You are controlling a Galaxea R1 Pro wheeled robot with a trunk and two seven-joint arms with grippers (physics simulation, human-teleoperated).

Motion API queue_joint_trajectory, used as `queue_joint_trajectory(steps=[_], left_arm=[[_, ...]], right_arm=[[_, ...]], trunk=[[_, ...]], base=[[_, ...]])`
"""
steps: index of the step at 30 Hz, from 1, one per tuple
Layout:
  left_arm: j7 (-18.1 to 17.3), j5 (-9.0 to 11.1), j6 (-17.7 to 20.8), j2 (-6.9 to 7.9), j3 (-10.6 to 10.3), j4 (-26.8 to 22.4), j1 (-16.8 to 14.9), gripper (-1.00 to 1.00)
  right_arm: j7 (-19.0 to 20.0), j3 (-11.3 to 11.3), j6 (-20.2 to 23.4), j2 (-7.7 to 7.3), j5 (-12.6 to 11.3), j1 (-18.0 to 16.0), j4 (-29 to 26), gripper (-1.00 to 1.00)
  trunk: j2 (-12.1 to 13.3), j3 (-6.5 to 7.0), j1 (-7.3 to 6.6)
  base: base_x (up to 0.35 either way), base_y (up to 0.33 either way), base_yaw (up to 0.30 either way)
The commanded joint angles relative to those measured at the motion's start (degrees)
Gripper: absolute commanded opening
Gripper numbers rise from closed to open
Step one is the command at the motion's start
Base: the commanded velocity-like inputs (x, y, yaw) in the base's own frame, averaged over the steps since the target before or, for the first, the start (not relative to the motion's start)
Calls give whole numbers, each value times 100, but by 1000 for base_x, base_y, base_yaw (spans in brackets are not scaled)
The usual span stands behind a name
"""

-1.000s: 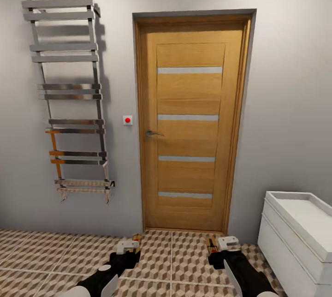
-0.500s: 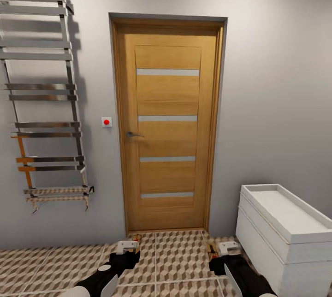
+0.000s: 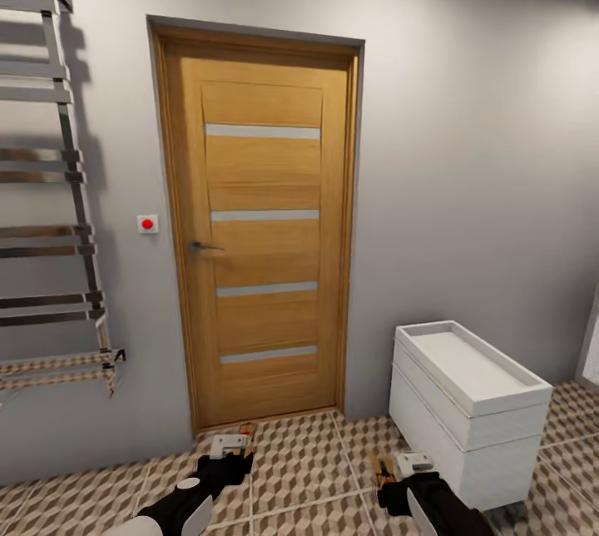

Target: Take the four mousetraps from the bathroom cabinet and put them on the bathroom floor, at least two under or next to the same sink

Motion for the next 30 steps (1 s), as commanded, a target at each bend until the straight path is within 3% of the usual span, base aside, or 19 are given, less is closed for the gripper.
queue_joint_trajectory(steps=[1, 12, 30], left_arm=[[3, 51, -23, 2, -49, 7, -5, -100], [3, 51, -23, 2, -49, 7, -5, -100], [3, 44, -23, 0, -58, 12, -5, -100]], right_arm=[[20, -41, 22, 4, 32, -3, 20, -100], [19, -32, -9, 22, 9, -3, 78, -100], [21, -41, -1, 12, -10, -3, 101, -100]], trunk=[[-4, -7, 0], [-4, 8, 0], [-4, 45, 0]], base=[[0, 0, -219], [0, 0, -121], [0, 0, -265]])
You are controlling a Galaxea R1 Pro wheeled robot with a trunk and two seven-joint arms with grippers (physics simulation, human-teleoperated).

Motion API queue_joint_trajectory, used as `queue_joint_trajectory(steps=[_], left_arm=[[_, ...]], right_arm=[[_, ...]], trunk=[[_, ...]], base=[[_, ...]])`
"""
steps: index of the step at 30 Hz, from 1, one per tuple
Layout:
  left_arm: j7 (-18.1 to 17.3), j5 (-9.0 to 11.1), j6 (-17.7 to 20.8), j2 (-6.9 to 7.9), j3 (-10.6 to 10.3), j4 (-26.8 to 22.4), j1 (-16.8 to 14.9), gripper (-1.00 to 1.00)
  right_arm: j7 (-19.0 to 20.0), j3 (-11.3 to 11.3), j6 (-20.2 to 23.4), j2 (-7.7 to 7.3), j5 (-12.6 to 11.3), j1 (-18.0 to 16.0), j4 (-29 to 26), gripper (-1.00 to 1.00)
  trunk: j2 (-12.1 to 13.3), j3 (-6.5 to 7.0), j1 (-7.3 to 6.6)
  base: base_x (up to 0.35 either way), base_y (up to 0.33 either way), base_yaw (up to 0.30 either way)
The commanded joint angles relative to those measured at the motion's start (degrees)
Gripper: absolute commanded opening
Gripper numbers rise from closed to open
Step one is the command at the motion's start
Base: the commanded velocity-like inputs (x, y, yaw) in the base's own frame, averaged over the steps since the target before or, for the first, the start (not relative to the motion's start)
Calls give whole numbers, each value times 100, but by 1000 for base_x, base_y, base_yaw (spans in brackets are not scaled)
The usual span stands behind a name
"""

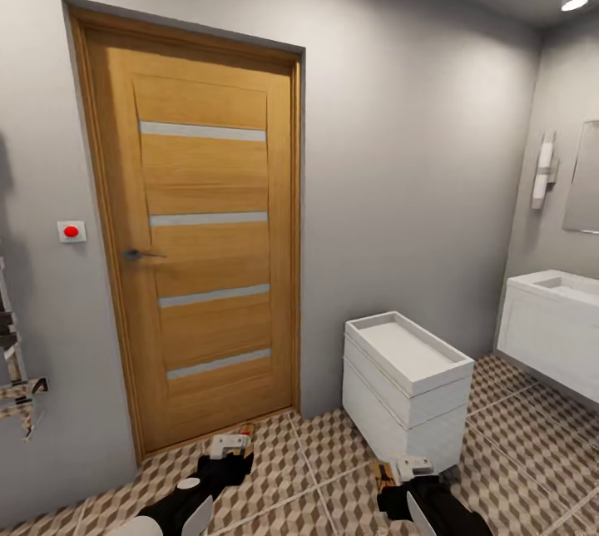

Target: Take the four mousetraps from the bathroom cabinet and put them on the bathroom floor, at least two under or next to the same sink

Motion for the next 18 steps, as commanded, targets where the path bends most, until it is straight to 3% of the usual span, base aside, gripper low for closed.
queue_joint_trajectory(steps=[1, 18], left_arm=[[3, 51, -23, 0, -49, 9, -5, -100], [3, 49, -23, 5, -49, 11, -5, -100]], right_arm=[[19, -42, 30, 9, 39, -3, 7, -100], [27, -34, 34, 21, 52, -3, 207, -100]], trunk=[[-4, -7, 0], [-4, -7, 0]], base=[[0, 0, -288], [0, 0, -291]])
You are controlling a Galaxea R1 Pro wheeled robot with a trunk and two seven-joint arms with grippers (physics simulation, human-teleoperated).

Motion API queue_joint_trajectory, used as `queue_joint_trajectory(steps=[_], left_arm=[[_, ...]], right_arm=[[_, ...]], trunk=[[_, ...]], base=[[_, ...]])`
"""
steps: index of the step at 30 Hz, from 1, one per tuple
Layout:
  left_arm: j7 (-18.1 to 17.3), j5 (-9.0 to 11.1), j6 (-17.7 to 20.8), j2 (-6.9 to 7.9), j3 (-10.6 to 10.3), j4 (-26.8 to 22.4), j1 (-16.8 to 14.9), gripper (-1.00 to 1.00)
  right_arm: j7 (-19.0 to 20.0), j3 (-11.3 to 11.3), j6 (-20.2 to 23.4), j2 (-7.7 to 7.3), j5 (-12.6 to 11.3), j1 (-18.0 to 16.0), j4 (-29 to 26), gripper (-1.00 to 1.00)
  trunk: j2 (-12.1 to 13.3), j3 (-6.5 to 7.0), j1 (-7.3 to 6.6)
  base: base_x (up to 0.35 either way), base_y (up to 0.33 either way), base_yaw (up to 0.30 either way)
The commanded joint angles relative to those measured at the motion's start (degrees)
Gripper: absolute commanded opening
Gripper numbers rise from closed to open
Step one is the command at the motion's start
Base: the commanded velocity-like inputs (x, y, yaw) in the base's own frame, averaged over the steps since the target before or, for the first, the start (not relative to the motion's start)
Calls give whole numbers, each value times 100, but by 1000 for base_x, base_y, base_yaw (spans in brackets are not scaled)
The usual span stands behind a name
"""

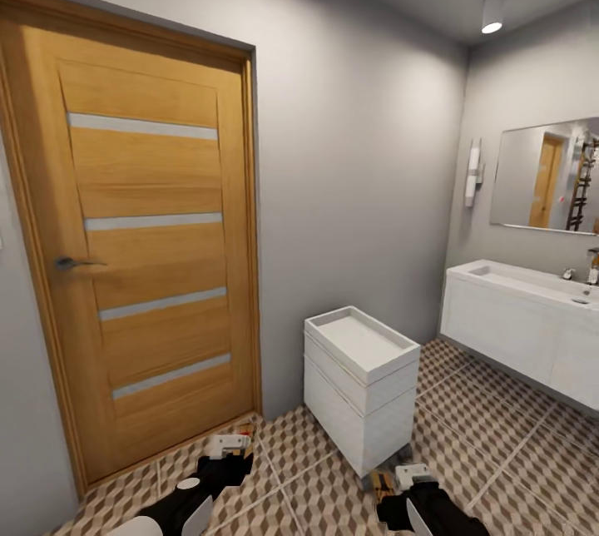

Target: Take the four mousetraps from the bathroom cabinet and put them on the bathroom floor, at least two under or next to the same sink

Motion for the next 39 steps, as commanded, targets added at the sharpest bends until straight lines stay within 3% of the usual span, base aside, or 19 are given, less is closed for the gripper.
queue_joint_trajectory(steps=[1, 32, 39], left_arm=[[3, 51, -23, 2, -49, 7, -5, -100], [3, 50, -23, 2, -50, -2, -5, -100], [3, 51, -23, 2, -49, -2, -5, -100]], right_arm=[[20, -41, 29, 7, 43, -3, 7, -100], [127, -40, -62, 0, 83, -3, 218, -100], [91, -40, -477, 2, 51, -3, 229, -100]], trunk=[[-4, -7, 0], [-4, -5, 0], [-4, 13, 0]], base=[[0, 0, -271], [0, 0, -47], [0, 0, -206]])
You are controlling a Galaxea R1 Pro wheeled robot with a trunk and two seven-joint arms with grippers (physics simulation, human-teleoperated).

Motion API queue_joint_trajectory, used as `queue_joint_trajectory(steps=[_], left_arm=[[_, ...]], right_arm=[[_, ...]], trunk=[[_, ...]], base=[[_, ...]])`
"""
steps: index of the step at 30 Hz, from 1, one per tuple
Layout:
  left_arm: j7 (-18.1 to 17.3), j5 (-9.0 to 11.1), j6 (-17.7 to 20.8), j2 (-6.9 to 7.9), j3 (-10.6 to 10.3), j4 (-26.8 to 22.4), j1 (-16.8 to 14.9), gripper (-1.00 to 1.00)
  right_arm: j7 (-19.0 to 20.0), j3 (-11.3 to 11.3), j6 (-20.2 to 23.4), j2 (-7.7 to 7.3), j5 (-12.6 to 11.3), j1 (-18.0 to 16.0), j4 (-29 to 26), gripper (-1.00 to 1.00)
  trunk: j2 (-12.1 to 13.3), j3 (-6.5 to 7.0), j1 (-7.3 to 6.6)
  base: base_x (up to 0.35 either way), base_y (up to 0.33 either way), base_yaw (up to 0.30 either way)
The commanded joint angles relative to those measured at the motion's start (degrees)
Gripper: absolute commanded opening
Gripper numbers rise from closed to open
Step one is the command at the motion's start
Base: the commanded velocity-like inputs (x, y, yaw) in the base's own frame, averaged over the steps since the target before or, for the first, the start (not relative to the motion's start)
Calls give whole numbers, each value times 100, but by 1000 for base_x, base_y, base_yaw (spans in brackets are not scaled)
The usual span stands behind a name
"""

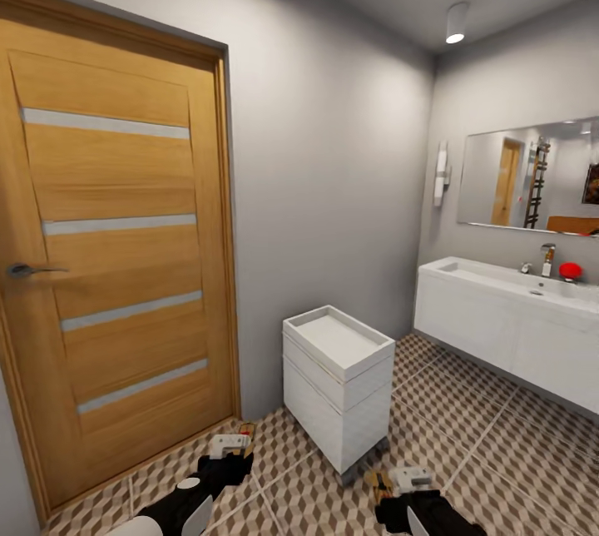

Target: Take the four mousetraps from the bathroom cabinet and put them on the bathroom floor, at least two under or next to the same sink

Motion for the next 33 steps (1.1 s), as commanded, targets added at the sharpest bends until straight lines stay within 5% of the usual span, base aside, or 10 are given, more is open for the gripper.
queue_joint_trajectory(steps=[1, 33], left_arm=[[2, 50, -23, 2, -49, 7, -5, -100], [2, 51, -23, 2, -51, 9, -5, -100]], right_arm=[[13, -41, -88, 8, 31, -2, -7, -100], [64, -48, -123, -16, 22, -2, 152, -100]], trunk=[[-4, -4, 0], [-4, 42, 0]], base=[[0, 0, -232], [0, 0, -218]])
